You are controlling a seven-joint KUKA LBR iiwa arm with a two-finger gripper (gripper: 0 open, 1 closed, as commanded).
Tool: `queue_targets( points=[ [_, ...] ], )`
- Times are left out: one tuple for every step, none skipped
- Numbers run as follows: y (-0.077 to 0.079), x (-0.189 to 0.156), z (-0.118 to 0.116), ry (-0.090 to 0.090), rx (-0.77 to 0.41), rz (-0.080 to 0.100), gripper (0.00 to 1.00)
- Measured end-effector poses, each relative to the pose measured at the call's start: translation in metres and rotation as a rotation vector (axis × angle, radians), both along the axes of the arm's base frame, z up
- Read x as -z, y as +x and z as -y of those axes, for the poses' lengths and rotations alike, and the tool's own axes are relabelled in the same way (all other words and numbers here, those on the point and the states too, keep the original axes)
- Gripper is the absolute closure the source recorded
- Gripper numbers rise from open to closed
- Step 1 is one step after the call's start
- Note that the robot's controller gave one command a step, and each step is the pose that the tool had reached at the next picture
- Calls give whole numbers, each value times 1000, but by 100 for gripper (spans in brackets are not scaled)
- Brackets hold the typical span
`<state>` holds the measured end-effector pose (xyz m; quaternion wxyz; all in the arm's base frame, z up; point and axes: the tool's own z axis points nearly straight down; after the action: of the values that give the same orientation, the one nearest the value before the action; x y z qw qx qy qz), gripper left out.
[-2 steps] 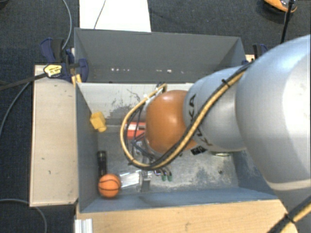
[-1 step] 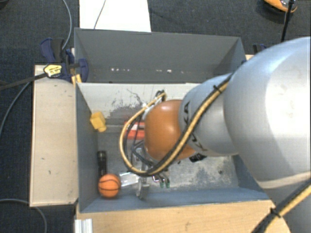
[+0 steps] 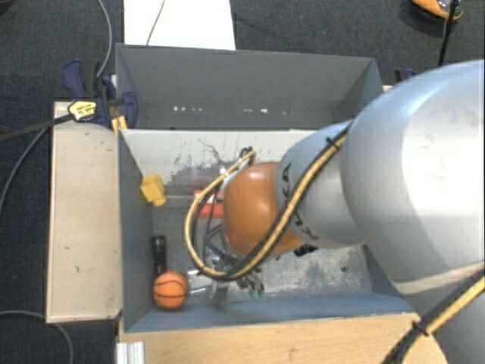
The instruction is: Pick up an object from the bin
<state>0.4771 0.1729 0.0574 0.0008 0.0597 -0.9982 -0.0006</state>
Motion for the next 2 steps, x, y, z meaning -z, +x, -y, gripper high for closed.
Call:
queue_targets(
  points=[
    [0, 0, 0, 0, -5, 1, 100],
    [-1, -4, 0, -1, -8, -1, 100]
  ],
)
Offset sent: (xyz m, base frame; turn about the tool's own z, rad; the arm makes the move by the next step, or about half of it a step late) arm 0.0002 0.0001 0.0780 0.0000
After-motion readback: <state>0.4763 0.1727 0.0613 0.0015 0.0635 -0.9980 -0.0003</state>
